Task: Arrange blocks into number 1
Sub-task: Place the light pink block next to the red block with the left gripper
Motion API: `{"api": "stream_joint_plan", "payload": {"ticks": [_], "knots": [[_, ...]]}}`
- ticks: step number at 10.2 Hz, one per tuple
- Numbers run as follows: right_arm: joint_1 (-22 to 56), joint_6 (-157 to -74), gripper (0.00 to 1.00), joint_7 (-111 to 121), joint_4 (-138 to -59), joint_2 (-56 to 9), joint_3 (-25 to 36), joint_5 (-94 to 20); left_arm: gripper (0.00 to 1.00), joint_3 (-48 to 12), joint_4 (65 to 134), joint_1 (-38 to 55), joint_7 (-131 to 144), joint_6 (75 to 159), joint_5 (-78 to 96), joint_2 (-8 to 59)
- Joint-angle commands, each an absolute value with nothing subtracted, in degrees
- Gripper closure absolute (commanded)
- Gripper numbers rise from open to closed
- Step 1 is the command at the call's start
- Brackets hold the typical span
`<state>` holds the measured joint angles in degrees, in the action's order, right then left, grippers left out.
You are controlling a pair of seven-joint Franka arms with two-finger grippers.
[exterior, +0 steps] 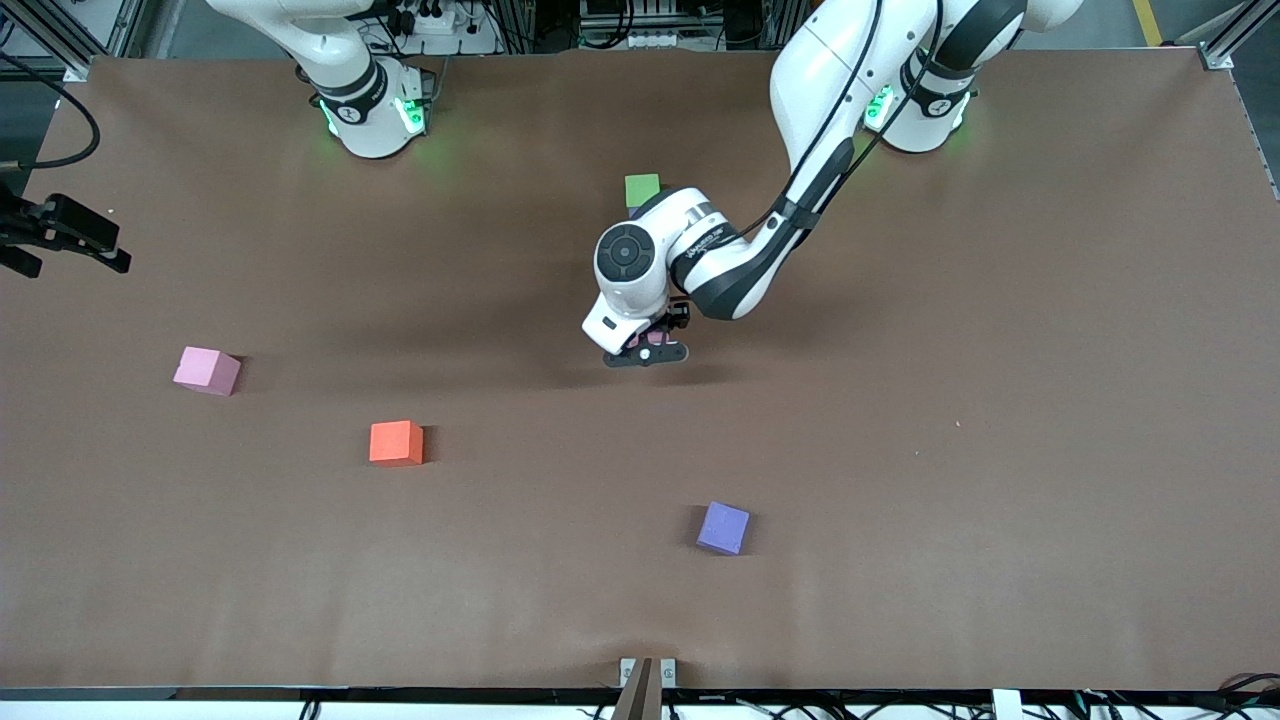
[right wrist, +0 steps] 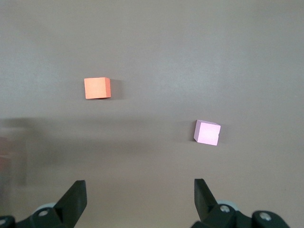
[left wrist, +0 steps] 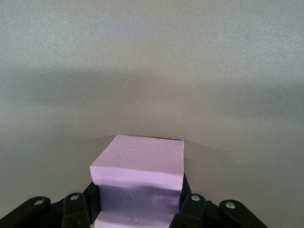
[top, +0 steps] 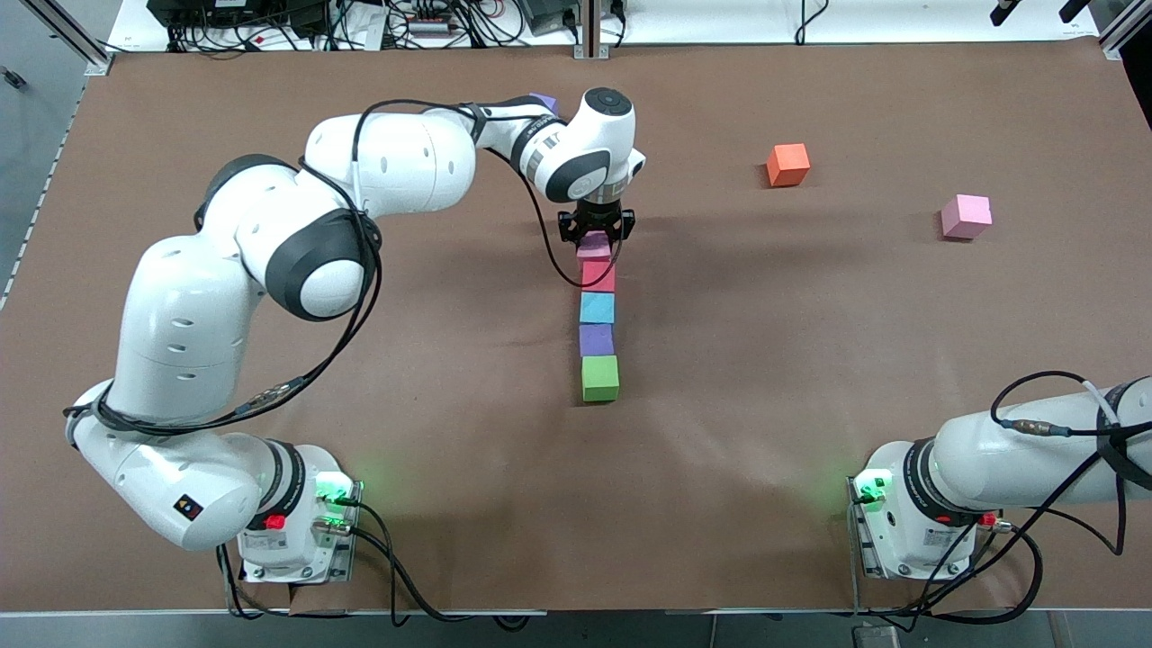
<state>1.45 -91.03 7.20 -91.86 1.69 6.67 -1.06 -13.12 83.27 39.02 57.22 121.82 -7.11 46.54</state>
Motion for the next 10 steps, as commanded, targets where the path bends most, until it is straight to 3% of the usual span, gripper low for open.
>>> {"api": "stream_joint_plan", "payload": {"ticks": [1,3,5,10], "knots": [[1.05,-90.18,0.00,7.82,-90.88,1.41,6.42,-2.02,1.00,-12.48,81.74,39.99,58.18,120.94,-6.33,47.29],[1.05,-90.09,0.00,7.91,-90.97,1.58,6.42,-2.11,1.00,-12.48,81.91,40.43,58.18,120.85,-6.24,47.11],[1.05,-90.09,0.00,7.82,-91.14,1.67,6.42,-2.11,0.00,-12.48,82.00,40.43,58.18,120.85,-6.85,46.93],[0.88,-89.74,0.00,7.47,-92.55,3.16,6.42,-4.38,0.00,-12.22,82.09,39.38,58.10,117.53,-7.03,43.61]]}}
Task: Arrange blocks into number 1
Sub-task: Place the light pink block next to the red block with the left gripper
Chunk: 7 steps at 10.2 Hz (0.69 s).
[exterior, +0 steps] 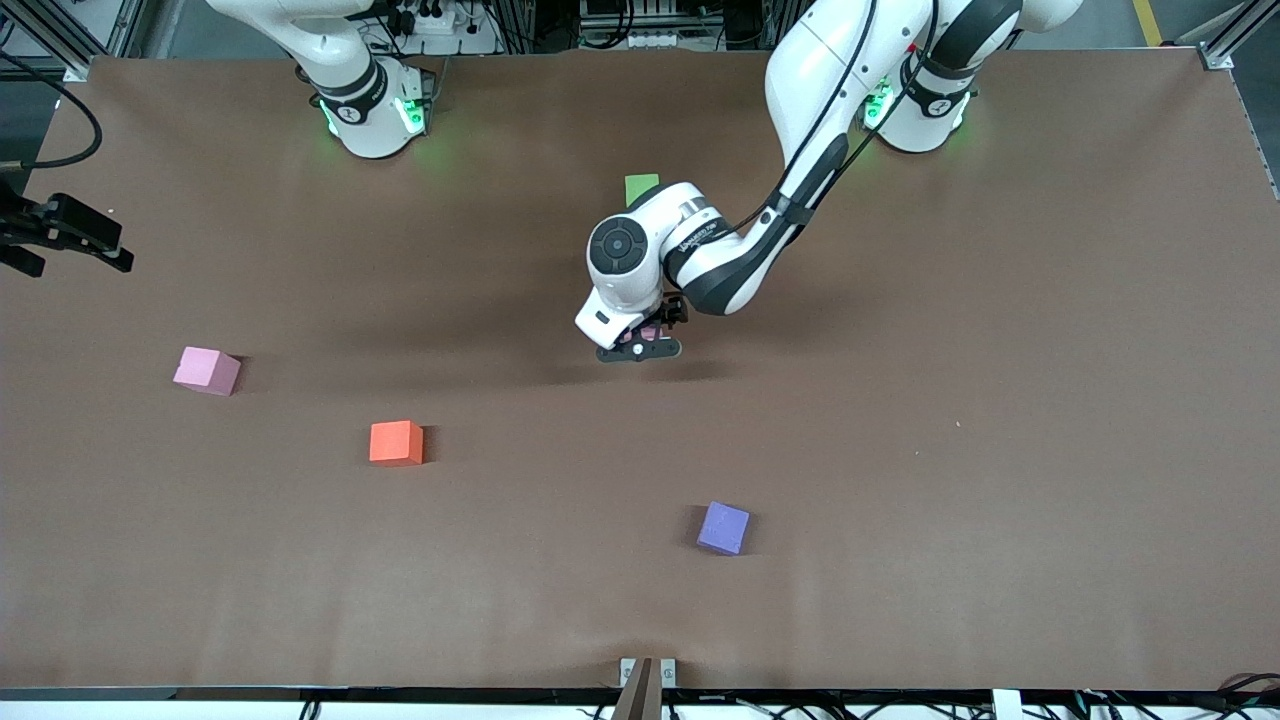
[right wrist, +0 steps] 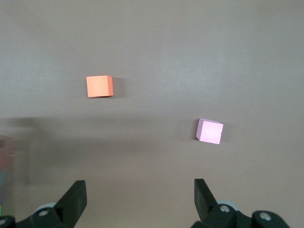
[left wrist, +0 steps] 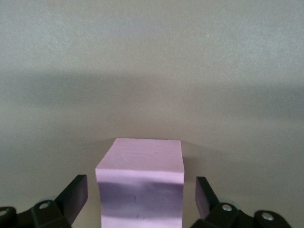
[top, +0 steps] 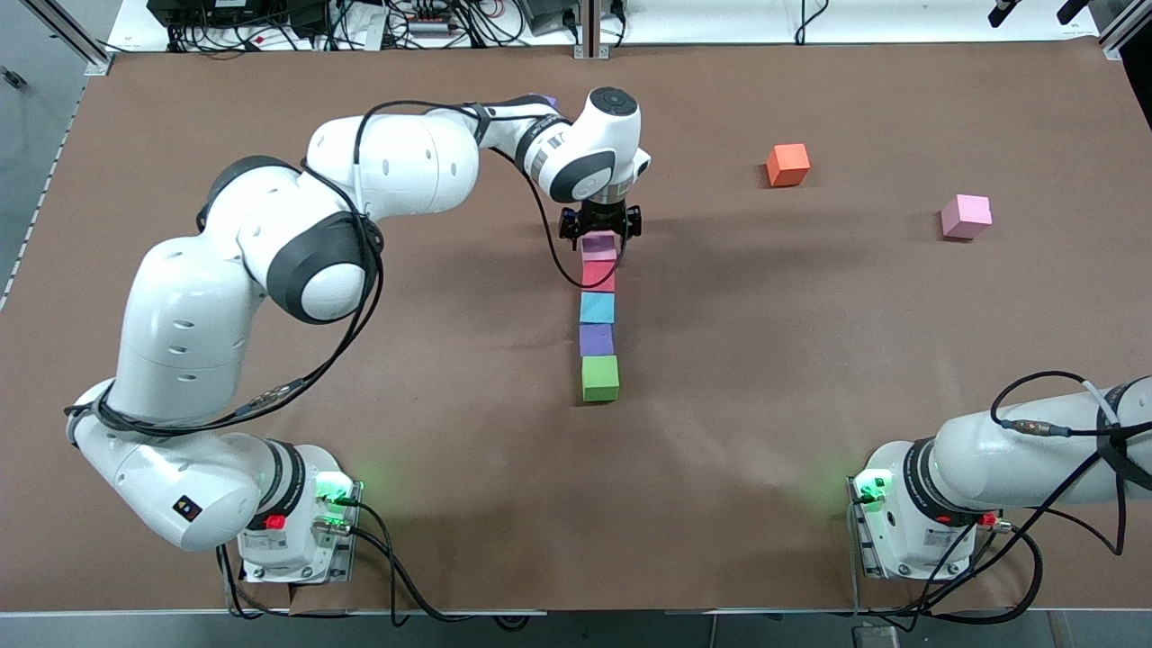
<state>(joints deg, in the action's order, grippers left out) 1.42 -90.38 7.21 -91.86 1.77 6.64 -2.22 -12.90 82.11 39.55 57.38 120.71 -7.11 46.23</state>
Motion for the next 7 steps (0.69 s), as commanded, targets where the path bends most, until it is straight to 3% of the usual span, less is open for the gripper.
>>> {"api": "stream_joint_plan", "payload": {"ticks": [1,3,7], "knots": [[-0.17,-89.56,0.00,7.38,-92.46,3.34,5.28,-4.39,0.00,-11.09,82.09,38.24,58.01,114.73,-7.12,40.81],[-2.63,-89.21,0.00,7.12,-92.37,3.34,2.64,-4.39,0.00,-7.75,82.18,35.88,57.48,111.54,-7.03,34.13],[-2.55,-88.24,0.00,7.29,-91.85,2.73,2.72,-3.96,0.00,-7.65,82.61,19.55,49.78,106.89,-6.33,25.16]]}}
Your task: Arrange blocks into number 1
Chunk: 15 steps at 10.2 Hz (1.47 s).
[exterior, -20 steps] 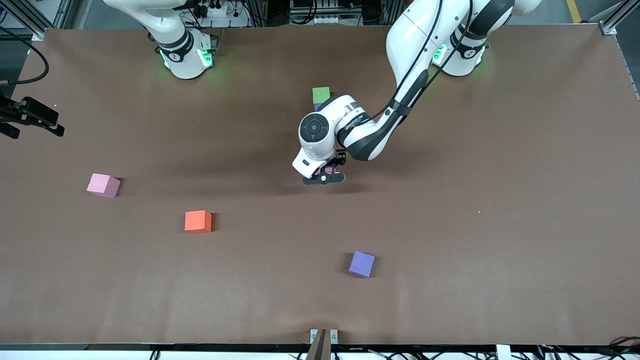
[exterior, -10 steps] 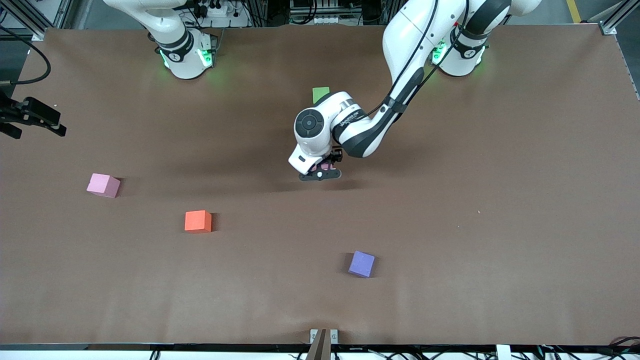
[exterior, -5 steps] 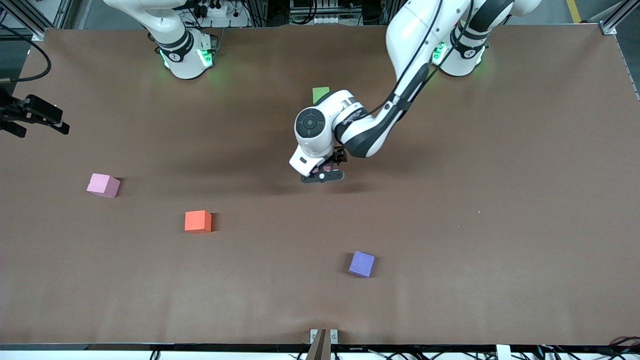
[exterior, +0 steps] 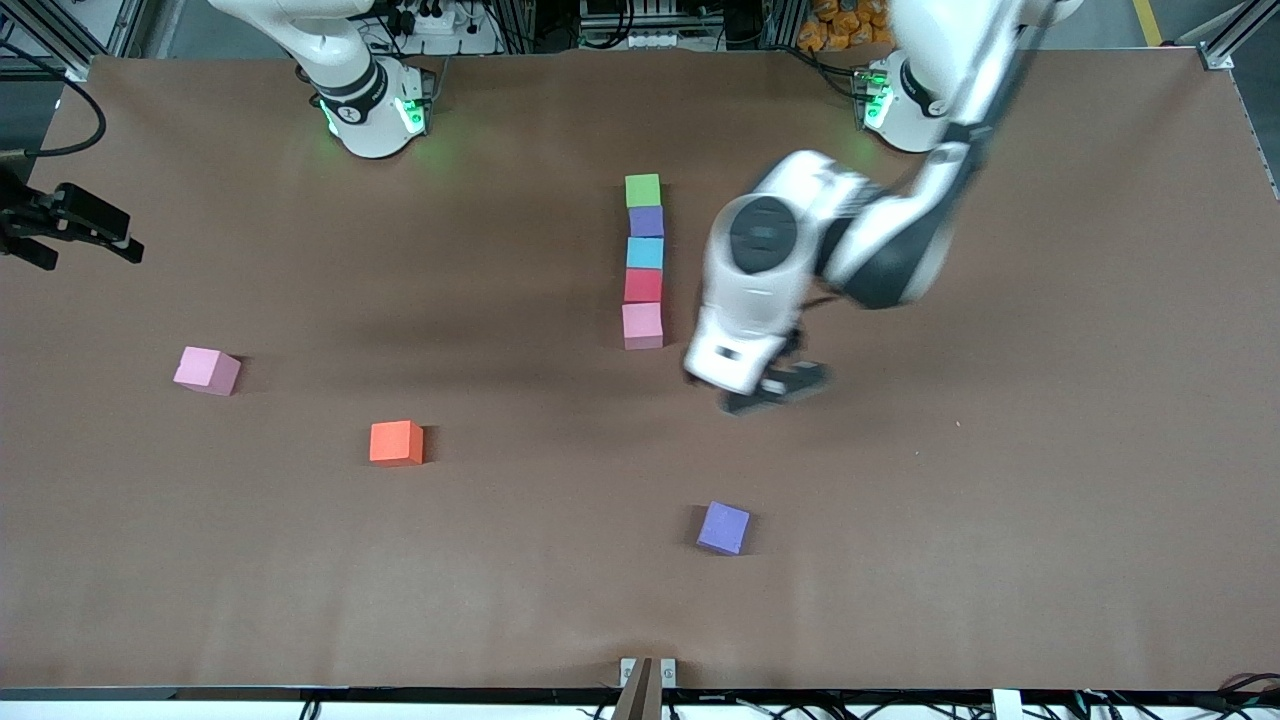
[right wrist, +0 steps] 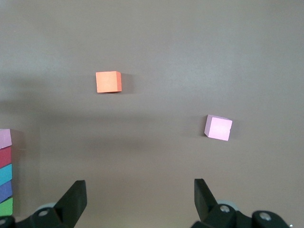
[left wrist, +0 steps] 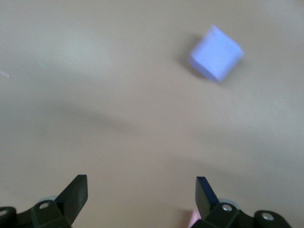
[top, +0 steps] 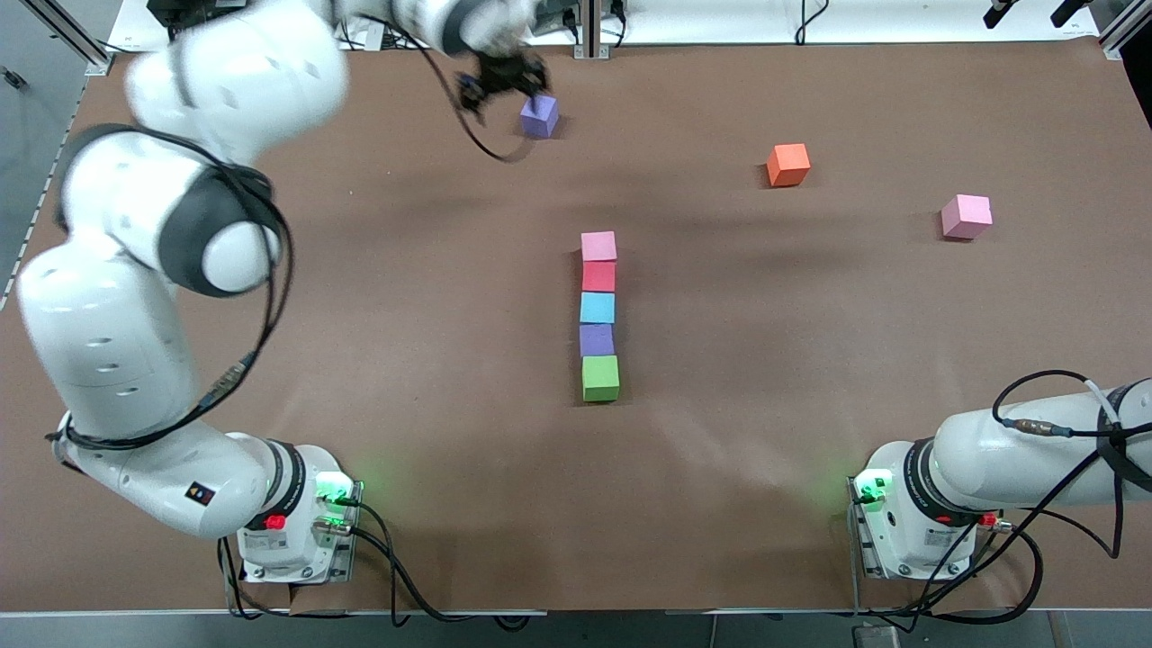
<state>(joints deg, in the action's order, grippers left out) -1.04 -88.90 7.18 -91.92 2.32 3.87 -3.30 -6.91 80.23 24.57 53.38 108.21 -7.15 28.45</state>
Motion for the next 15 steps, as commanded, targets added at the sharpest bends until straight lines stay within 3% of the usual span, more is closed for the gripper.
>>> {"api": "stream_joint_plan", "payload": {"ticks": [1,4,9,11,15], "knots": [[-2.64,-88.24,0.00,7.29,-91.85,2.72,2.81,-3.78,0.00,-8.08,82.88,15.51,46.70,105.05,-6.07,23.66],[-3.16,-88.24,0.00,7.56,-91.85,2.11,3.08,-3.78,0.00,-8.53,89.79,10.39,44.13,103.10,-5.54,17.52],[-3.34,-88.68,0.00,7.30,-91.85,2.02,3.08,-3.69,0.00,-6.24,109.66,8.79,31.23,103.18,-3.87,-0.15],[-4.04,-88.86,0.00,7.38,-91.85,2.02,3.08,-3.69,0.00,-7.90,109.34,5.74,27.01,103.10,-2.47,-1.32],[-3.69,-90.00,0.00,7.29,-91.76,0.79,3.08,-3.95,0.00,-9.23,98.37,2.38,16.19,97.30,-1.93,-0.79]]}}
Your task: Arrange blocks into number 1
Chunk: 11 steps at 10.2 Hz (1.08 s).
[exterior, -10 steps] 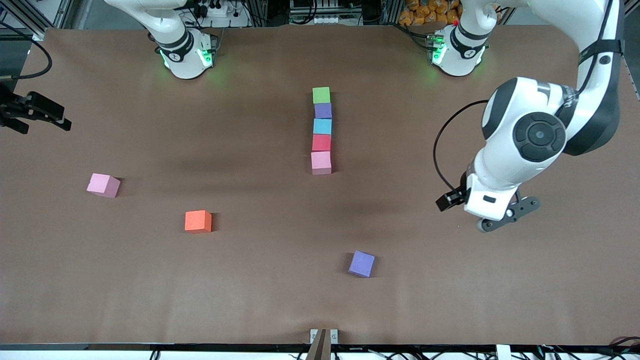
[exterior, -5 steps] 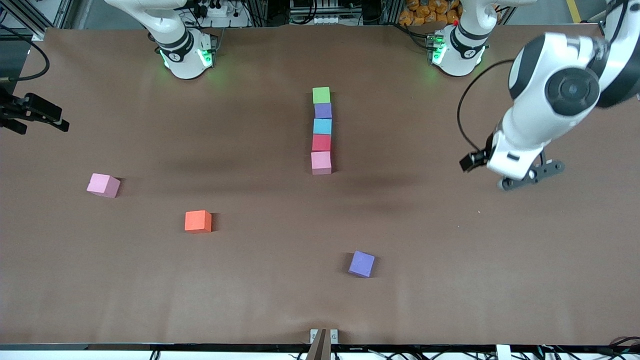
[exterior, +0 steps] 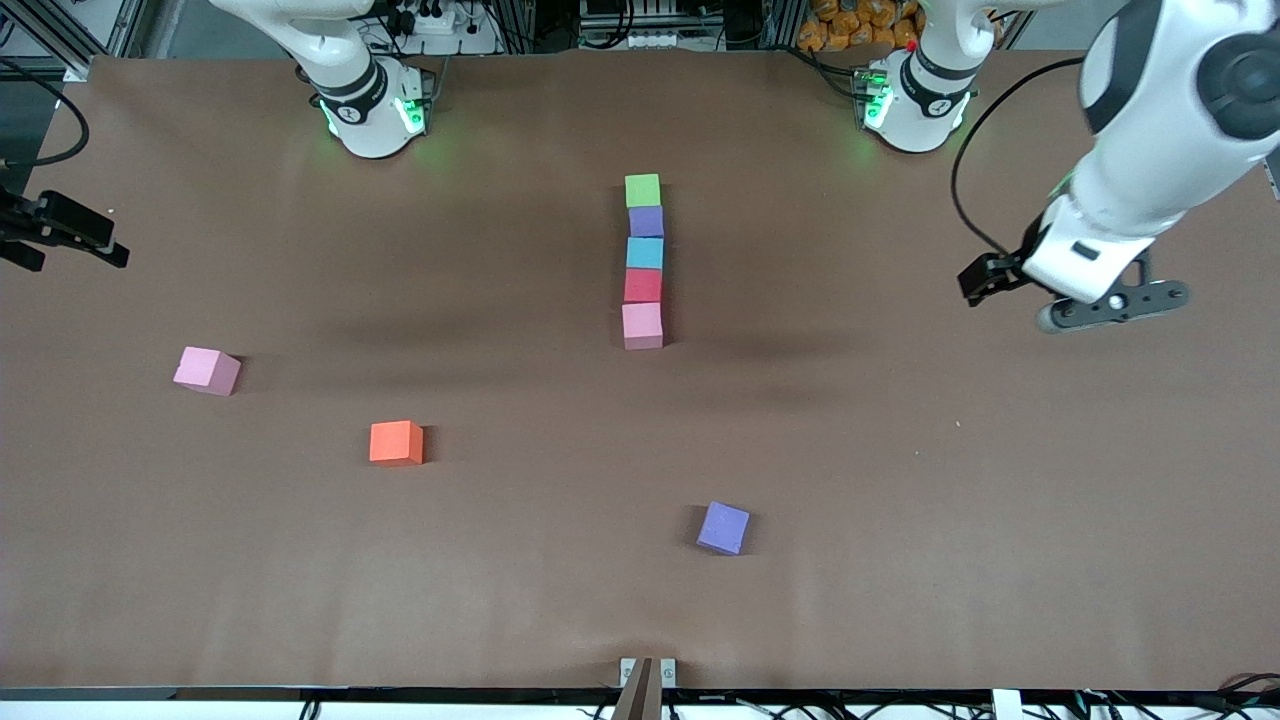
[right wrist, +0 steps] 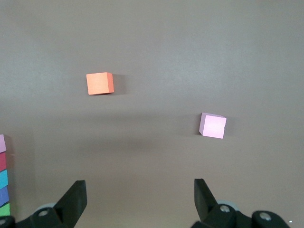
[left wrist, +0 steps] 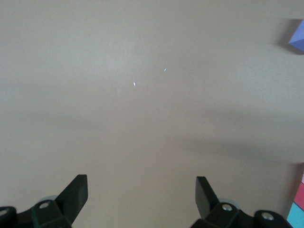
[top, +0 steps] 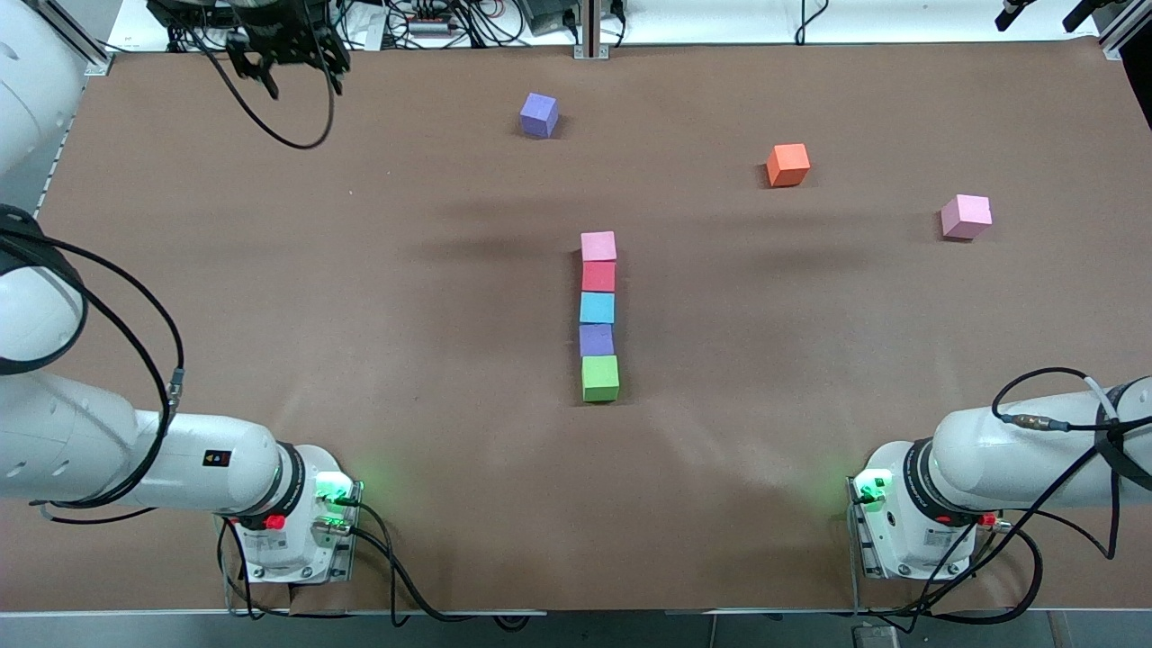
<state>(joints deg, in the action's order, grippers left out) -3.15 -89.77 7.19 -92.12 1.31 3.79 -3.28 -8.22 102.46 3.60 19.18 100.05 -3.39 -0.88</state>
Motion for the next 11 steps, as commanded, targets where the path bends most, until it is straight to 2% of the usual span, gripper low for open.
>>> {"api": "stream_joint_plan", "payload": {"ticks": [1,3,7,9,11], "knots": [[-3.69,-90.00,0.00,7.29,-91.58,0.79,2.99,-3.78,0.00,-9.23,96.26,2.46,16.17,97.21,-2.02,-0.79],[-3.86,-89.91,0.00,7.29,-91.41,0.70,2.99,-3.95,0.00,-9.40,92.92,2.37,16.08,95.29,-1.59,-0.79],[-3.87,-86.59,0.00,7.73,-89.75,1.32,2.99,-3.70,0.00,-9.40,86.85,1.32,7.13,85.71,-1.41,-0.97],[-4.66,-82.82,0.00,7.47,-83.61,0.97,3.08,-3.34,0.00,-9.93,86.22,0.36,6.42,84.20,-1.23,-0.44],[-3.87,-81.48,0.00,7.30,-83.85,0.88,2.73,-3.69,0.00,-10.02,85.43,0.27,6.42,84.20,-1.23,-0.53]]}}
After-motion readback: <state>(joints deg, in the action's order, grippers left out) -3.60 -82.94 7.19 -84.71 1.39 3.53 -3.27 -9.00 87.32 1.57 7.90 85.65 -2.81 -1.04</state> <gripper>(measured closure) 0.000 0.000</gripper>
